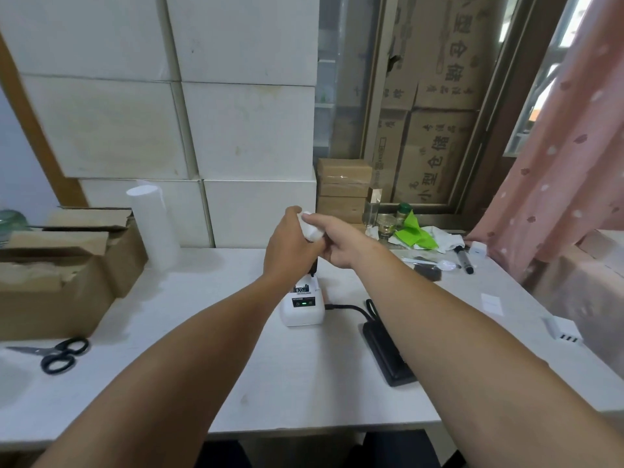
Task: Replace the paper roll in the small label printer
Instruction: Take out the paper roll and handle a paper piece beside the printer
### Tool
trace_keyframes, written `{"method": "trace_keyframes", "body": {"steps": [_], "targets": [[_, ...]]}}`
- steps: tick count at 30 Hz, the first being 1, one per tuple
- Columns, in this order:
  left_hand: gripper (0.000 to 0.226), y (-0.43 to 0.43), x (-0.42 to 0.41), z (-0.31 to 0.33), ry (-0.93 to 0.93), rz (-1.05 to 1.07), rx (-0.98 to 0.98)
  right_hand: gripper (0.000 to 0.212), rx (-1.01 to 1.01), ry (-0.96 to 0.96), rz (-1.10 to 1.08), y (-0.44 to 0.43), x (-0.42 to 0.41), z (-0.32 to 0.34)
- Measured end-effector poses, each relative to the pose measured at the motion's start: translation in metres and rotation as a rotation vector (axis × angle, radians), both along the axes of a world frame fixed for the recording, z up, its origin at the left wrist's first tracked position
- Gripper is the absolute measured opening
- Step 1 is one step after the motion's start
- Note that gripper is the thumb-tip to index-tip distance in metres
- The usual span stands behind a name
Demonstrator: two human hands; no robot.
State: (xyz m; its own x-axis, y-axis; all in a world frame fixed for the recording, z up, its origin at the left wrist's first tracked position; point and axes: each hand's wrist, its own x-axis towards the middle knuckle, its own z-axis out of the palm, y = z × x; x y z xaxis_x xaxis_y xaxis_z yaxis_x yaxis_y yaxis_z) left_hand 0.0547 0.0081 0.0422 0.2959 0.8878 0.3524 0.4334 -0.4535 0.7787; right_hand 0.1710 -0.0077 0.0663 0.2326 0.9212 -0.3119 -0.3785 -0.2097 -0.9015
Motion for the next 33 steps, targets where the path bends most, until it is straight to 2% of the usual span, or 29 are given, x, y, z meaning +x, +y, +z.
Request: {"method": "trace_keyframes", "body": {"steps": [3,10,16,22,27,29,31,33], "targets": [[0.068,0.000,0.001,0.003,0.049,0.078,0.066,0.011,0.015,-0.025,0.005,-0.002,0.001,0.002],[0.071,0.006,-0.005,0.006,0.086,0.163,0.158,0.023,0.000,-0.158,-0.025,-0.004,0.009,-0.003],[0.054,-0.001,0.000,0.010,0.206,0.127,0.298,0.012,0.033,-0.215,-0.051,0.004,0.001,-0.004],[0.048,0.004,0.002,0.008,0.234,0.160,0.233,0.037,0.089,-0.479,-0.104,0.009,-0.007,-0.012],[0.042,0.007,0.000,0.001,0.219,0.113,0.217,0.043,0.090,-0.653,-0.103,0.011,-0.007,-0.017],[0.042,0.009,-0.002,-0.001,0.205,0.092,0.196,0.043,0.070,-0.613,-0.081,0.013,-0.007,-0.018],[0.036,0.009,-0.005,-0.004,0.179,0.073,0.197,0.041,0.067,-0.490,-0.061,0.013,-0.005,-0.015],[0.035,0.010,-0.007,-0.006,0.160,0.052,0.216,0.048,0.043,-0.390,-0.037,0.012,-0.001,-0.013]]}}
